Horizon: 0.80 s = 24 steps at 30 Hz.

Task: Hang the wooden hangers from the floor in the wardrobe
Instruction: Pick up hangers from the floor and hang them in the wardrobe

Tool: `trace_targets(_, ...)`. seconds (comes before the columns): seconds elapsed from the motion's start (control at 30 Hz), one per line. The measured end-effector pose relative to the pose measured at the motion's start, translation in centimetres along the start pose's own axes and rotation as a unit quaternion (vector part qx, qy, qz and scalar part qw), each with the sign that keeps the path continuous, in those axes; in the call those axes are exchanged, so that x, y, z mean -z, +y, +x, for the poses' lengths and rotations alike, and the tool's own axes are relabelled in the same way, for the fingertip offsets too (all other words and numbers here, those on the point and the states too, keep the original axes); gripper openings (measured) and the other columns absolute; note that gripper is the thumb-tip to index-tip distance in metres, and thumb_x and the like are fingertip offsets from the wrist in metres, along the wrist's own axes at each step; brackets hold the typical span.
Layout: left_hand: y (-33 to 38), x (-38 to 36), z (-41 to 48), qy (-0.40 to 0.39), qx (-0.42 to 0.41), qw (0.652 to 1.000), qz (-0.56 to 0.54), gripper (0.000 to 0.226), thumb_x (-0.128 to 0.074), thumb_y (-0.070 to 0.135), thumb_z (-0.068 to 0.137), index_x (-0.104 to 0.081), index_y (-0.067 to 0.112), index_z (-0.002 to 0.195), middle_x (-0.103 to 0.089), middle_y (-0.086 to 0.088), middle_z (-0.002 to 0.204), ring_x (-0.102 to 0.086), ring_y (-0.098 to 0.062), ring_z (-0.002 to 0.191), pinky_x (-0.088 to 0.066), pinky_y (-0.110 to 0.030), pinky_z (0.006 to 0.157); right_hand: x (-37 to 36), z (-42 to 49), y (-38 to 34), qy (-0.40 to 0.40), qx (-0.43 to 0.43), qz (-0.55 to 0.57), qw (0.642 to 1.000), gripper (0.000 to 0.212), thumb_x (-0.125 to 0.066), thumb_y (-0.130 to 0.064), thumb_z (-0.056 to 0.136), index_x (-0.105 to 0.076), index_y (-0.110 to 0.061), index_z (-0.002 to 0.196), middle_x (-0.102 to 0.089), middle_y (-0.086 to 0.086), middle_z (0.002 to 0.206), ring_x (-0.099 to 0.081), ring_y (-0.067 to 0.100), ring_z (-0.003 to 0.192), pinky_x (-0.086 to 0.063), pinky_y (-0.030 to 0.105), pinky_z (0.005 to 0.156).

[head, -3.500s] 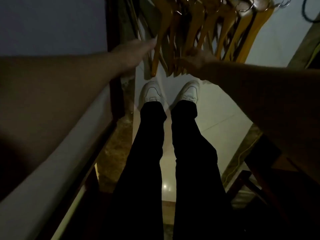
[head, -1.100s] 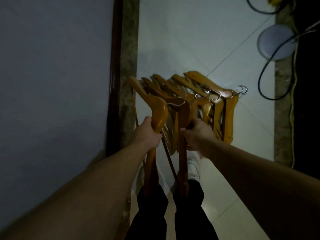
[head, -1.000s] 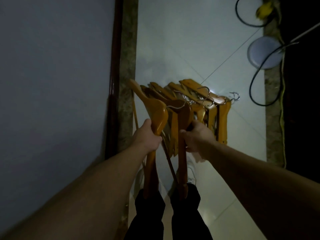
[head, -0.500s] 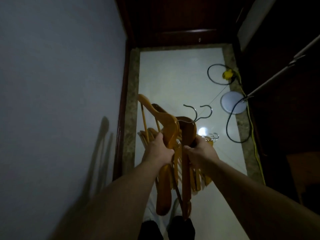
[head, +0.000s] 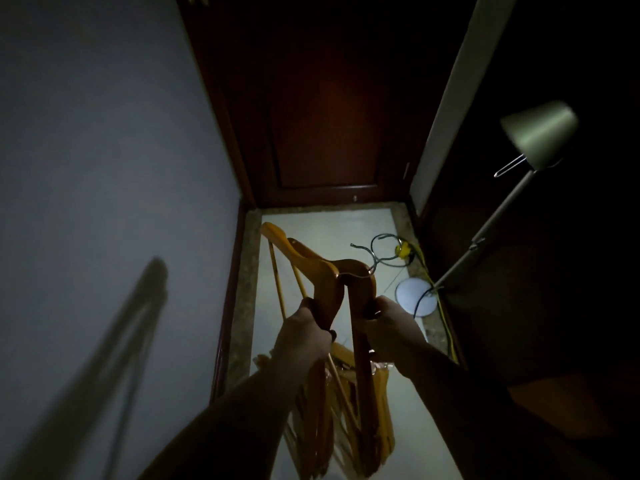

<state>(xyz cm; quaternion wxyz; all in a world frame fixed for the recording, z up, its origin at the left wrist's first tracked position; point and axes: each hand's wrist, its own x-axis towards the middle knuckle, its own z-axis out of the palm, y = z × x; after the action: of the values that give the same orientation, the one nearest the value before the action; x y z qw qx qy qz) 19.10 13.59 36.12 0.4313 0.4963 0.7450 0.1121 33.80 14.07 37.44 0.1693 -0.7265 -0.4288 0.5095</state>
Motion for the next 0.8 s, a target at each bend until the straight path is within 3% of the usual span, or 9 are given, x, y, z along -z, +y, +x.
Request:
trace_targets(0.07, 2.0, 1.4, -1.1, 0.007, -0.036, 0.999, 0.002, 0.044, -0.068, 0.014, 0.09, -0.048, 0.017, 0.129, -0.066, -0.005, 0.118, -0.064, -0.024, 0.112, -0.051, -0.037, 0.098, 1.8, -1.0, -1.7, 0.006, 0.018, -0.02, 1.0, 0.015, -0.063, -0.02, 0.091, -0.056, -0.019, 0.104, -0.068, 0.007, 0.096, -0.071, 0.027, 0.087, -0.061, 0.046, 0.079)
trace_targets(0.23, 7.5, 5.6, -4.1, 0.045, -0.142, 0.989, 0.014, 0.035, -0.073, 0.023, 0.087, -0.052, 0.013, 0.113, -0.061, 0.006, 0.082, -0.064, -0.008, 0.069, -0.061, -0.031, 0.073, 6.7, -4.6, -5.1, 0.035, 0.047, -0.049, 0.997, 0.028, -0.065, -0.028, 0.09, -0.056, -0.012, 0.112, -0.068, 0.011, 0.101, -0.069, 0.031, 0.095, -0.058, 0.05, 0.086)
trace_targets(0.33, 11.6, 8.1, -5.7, 0.035, -0.132, 0.991, 0.014, 0.035, -0.071, 0.033, 0.087, -0.049, 0.018, 0.109, -0.061, 0.001, 0.087, -0.065, -0.014, 0.072, -0.058, -0.03, 0.069, 10.4, -6.7, -7.1, 0.062, 0.065, -0.059, 0.994, 0.024, -0.061, -0.027, 0.092, -0.059, -0.011, 0.11, -0.068, 0.012, 0.101, -0.067, 0.032, 0.096, -0.057, 0.053, 0.085)
trace_targets(0.47, 16.4, 9.8, -8.2, 0.041, -0.135, 0.99, 0.005, 0.044, -0.07, 0.033, 0.088, -0.049, 0.017, 0.123, -0.065, -0.009, 0.103, -0.068, -0.026, 0.088, -0.059, -0.044, 0.083, 15.0, -10.4, -9.8, 0.093, 0.072, -0.03, 0.993, 0.022, -0.067, -0.023, 0.089, -0.062, -0.017, 0.109, -0.069, 0.009, 0.107, -0.066, 0.034, 0.099, -0.058, 0.051, 0.083)
trace_targets(0.6, 20.2, 10.7, -10.7, 0.037, -0.163, 0.986, -0.007, 0.046, -0.071, 0.03, 0.087, -0.05, 0.014, 0.124, -0.063, -0.012, 0.107, -0.067, -0.03, 0.091, -0.058, -0.047, 0.084, 19.3, -14.3, -12.9, 0.101, 0.074, -0.017, 0.992, 0.026, -0.063, -0.017, 0.096, -0.059, -0.012, 0.12, -0.064, 0.008, 0.112, -0.061, 0.026, 0.096, -0.048, 0.027, 0.056)
trace_targets(0.67, 22.0, 11.3, -11.9, 0.03, -0.184, 0.982, -0.007, 0.043, -0.072, 0.026, 0.086, -0.05, 0.013, 0.12, -0.062, -0.012, 0.106, -0.066, -0.03, 0.093, -0.058, -0.047, 0.085, 21.0, -16.0, -14.3, 0.112, 0.089, -0.037, 0.989, 0.025, -0.062, -0.019, 0.096, -0.059, -0.014, 0.12, -0.065, 0.008, 0.112, -0.064, 0.027, 0.097, -0.051, 0.029, 0.062)
trace_targets(0.8, 26.3, 12.5, -14.1, 0.023, -0.23, 0.973, -0.027, 0.037, -0.073, 0.022, 0.084, -0.052, 0.012, 0.113, -0.063, -0.012, 0.102, -0.065, -0.03, 0.091, -0.058, -0.047, 0.084, 24.2, -20.0, -16.5, 0.138, 0.095, -0.074, 0.983, 0.031, -0.065, -0.024, 0.094, -0.059, -0.018, 0.125, -0.067, 0.006, 0.116, -0.065, 0.025, 0.106, -0.053, 0.037, 0.088)
